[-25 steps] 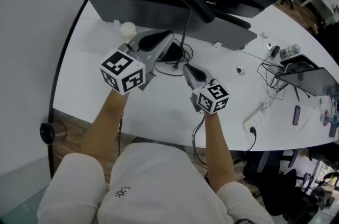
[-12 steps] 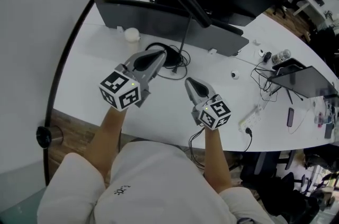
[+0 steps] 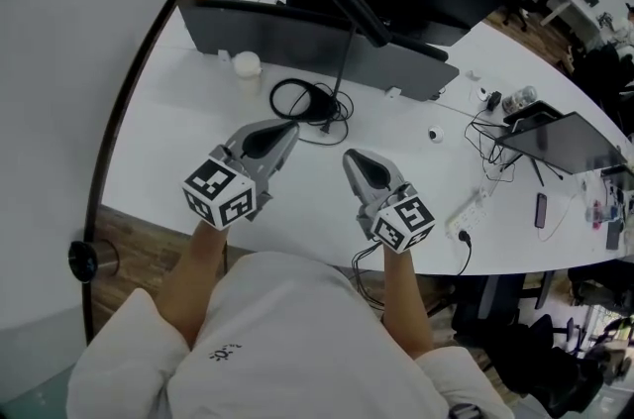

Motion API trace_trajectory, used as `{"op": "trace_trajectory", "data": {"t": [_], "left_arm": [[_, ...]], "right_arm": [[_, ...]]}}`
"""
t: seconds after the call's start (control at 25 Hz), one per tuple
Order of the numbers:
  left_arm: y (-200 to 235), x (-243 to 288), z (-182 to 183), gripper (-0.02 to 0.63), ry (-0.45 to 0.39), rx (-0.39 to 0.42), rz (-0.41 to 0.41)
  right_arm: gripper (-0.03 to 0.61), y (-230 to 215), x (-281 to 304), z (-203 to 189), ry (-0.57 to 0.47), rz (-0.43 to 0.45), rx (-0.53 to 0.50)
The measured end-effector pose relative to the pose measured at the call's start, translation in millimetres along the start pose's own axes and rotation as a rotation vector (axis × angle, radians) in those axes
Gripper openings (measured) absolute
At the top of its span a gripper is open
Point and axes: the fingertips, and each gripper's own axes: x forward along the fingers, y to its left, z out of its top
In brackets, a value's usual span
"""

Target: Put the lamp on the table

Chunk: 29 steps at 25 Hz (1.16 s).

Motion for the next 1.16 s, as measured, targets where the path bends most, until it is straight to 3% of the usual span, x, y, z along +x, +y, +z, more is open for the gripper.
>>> {"op": "trace_trajectory", "data": {"t": [0.44,1.16], "left_arm": [[-13.8,-19.6,-37.3,-0.005,0.049,-0.028,0.001],[-17.1,-19.1,-40.1,-0.005,0.057,-0.031,-0.027]], "right_arm": [[0.014,10.7,-16.9,8.2,-0.02,-0.026,-0.005],[0.014,12.0,-22.4,11.5,-0.023,-0.04,-0.006]]}}
